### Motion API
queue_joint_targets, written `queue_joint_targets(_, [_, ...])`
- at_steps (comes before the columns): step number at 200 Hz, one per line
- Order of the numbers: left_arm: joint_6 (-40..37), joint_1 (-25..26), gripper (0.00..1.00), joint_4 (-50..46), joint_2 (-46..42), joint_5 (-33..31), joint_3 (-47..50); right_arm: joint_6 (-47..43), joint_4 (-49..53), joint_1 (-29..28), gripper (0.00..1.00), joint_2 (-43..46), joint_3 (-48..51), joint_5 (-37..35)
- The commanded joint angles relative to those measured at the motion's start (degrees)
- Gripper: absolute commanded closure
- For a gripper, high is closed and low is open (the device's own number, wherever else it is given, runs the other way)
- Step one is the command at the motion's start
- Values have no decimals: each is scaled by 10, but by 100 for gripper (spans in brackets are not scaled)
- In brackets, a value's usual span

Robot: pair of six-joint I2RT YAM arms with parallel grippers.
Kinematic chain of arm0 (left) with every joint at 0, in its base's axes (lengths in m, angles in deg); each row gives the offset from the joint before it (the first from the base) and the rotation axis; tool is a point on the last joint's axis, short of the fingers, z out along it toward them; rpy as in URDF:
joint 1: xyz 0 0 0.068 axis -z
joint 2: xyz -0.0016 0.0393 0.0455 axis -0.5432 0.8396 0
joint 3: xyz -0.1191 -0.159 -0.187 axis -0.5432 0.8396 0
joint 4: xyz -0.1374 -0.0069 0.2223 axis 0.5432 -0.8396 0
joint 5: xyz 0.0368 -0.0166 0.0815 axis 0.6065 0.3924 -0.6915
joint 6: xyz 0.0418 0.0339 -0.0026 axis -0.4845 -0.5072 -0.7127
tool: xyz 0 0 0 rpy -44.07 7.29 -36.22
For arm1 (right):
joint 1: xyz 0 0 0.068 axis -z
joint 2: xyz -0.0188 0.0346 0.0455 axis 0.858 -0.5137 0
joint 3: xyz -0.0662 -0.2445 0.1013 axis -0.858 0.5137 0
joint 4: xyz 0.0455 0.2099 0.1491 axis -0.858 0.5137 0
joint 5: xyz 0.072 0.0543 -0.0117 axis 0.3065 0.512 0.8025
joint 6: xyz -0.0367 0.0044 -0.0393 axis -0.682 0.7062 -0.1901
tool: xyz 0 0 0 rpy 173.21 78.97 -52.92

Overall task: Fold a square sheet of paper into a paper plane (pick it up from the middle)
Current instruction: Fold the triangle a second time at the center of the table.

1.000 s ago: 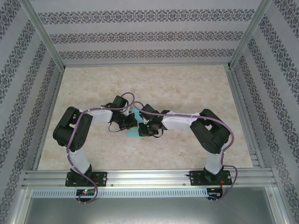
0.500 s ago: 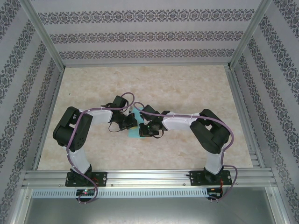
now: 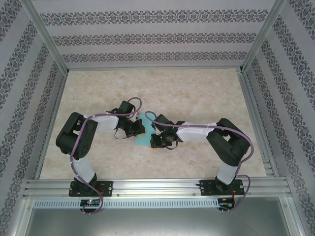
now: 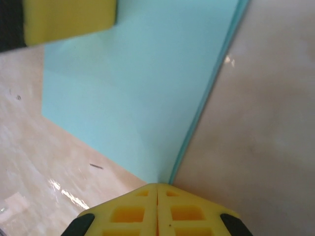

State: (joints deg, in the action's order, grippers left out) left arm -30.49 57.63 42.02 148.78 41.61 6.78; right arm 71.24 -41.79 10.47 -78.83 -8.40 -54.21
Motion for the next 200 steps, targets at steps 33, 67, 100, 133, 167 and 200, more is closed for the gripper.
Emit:
queue_joint_targets(33, [6,2,96,-29,48,-65,27,-8,-1,15,92,28,-37,-3])
queue_joint_targets(67, [6,3,96,-29,47,-64,27,-3,-5,16,92,-32,-79,-3])
queue_joint_targets(100, [6,3,96,-30,47,-64,28,1,1,20,93,-51,-75,-14])
queue_joint_targets(133, [7,3,96,-30,48,-67,27,0,5,22,93,-48,-28,-7])
queue_joint_targets(167, [7,2,96,-29,48,-67,28,-4,13,20,93,-29,24,11])
queue_joint_targets(200, [7,2,96,-28,48,-64,27,-11,14,21,93,13,29,17])
